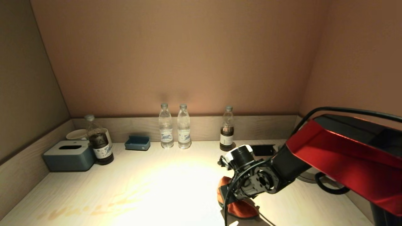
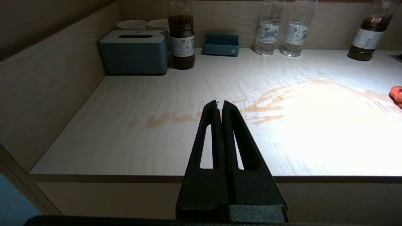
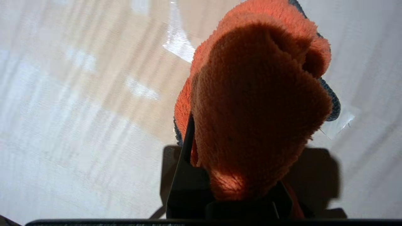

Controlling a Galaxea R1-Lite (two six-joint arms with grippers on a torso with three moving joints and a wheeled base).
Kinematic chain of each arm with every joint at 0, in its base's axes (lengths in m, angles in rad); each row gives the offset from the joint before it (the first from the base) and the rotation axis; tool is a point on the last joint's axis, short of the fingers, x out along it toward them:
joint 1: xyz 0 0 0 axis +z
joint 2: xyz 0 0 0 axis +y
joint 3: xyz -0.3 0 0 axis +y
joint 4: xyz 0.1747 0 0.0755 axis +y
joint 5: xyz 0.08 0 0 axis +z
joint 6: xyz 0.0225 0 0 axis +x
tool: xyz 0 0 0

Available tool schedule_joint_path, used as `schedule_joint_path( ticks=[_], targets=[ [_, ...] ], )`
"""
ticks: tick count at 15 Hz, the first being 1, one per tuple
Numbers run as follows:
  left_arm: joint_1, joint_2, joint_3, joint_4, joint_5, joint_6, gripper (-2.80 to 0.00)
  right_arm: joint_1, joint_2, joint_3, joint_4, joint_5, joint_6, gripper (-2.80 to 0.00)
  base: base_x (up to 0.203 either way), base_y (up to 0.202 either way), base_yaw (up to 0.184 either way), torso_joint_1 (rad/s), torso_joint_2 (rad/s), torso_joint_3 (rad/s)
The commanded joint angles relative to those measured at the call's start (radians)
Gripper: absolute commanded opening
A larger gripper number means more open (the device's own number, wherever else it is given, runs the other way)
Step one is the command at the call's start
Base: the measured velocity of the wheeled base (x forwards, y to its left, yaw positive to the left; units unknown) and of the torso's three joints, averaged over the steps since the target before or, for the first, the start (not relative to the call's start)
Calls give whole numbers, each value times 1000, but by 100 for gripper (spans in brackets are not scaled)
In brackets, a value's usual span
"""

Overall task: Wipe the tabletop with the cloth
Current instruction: Sweep the stains on the table

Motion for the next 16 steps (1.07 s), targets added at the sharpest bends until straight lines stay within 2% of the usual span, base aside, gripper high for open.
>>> schedule_joint_path(
  ticks=[1, 7, 9, 13, 16],
  targets=[
    [-1, 0, 0, 0, 0, 0, -280, 47, 40, -51, -1, -22, 1, -280, 0, 0, 0, 0, 0, 0],
    [1, 0, 0, 0, 0, 0, -280, 140, 94, -167, 32, -64, 0, -280, 0, 0, 0, 0, 0, 0],
    [-1, 0, 0, 0, 0, 0, -280, 160, 136, -246, 50, -67, 1, -280, 0, 0, 0, 0, 0, 0],
    [-1, 0, 0, 0, 0, 0, -280, 172, 190, -337, 74, -69, 1, -280, 0, 0, 0, 0, 0, 0],
    [-1, 0, 0, 0, 0, 0, -280, 172, 240, -430, 74, -107, 0, -280, 0, 0, 0, 0, 0, 0]
  ],
)
